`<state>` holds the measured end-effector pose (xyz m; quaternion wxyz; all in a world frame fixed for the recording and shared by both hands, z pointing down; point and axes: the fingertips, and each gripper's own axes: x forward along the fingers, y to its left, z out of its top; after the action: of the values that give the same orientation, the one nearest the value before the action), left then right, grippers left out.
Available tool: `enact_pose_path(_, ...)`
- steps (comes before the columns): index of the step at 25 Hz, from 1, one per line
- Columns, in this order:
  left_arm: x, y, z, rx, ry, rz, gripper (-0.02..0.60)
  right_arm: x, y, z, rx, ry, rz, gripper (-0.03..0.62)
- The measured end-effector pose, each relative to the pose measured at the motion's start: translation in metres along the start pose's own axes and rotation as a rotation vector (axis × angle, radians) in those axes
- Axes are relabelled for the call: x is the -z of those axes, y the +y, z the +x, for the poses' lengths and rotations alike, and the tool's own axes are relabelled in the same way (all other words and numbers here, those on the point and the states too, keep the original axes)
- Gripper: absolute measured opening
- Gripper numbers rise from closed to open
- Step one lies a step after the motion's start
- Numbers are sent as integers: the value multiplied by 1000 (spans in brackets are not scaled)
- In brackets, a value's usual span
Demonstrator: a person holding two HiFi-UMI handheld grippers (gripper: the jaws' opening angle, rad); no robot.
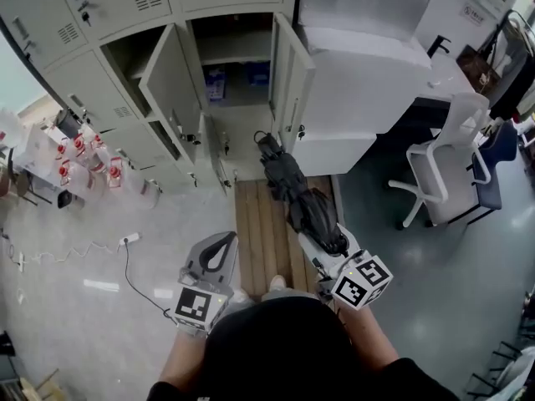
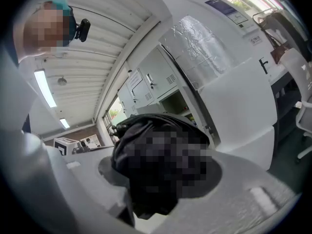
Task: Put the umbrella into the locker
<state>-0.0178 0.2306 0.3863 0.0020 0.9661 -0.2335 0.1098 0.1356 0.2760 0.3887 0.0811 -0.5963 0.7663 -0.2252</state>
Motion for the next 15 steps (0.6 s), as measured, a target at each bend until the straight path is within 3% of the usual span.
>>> enact_pose_path(9,-8,-16,34,-69,46,-7,12,-12,-39,3,-55,16,-21,232)
enact_pose_path(15,-1,-8,42,-119,69,-68,12,-7,-50,17,-80,47,1,233)
